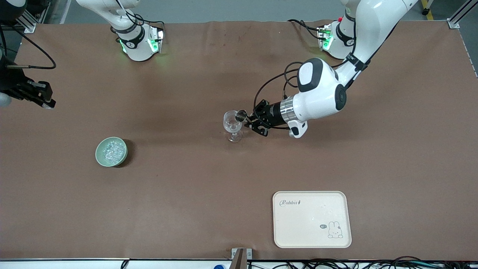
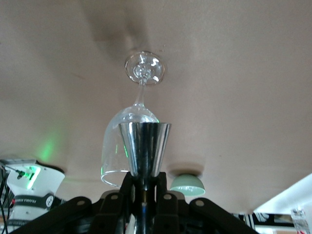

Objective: Pour wine and add ice with both arms
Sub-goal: 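Tilt the jigger with the left gripper to pour into the glass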

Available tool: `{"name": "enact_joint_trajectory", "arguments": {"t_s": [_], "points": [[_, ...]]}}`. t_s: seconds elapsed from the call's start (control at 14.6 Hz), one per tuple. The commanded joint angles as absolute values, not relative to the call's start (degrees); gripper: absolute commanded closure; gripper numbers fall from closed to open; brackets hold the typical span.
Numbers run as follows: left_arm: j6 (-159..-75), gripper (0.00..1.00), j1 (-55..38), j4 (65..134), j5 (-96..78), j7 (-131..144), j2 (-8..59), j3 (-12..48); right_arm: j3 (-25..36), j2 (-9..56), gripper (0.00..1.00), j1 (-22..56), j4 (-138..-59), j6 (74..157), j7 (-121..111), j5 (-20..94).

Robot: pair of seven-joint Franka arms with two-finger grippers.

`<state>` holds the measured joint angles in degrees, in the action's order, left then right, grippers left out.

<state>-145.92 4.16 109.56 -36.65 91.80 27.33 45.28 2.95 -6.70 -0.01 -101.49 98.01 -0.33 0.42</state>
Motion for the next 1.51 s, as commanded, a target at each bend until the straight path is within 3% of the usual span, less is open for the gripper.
{"name": "enact_joint_trajectory", "arguments": {"t_s": [0.0, 1.44], "points": [[-146.34, 1.0, 2.46, 108.99, -31.48, 97.37, 26.28, 45.0, 3.08, -6.86, 0.95, 0.09, -101.95, 98.35, -0.88, 0.62], [-145.46, 1.0, -0.26, 108.2, -12.75, 106.87, 27.42, 44.65, 3.08, -6.15, 0.94, 0.09, -101.95, 98.88, -0.79, 0.53]]}}
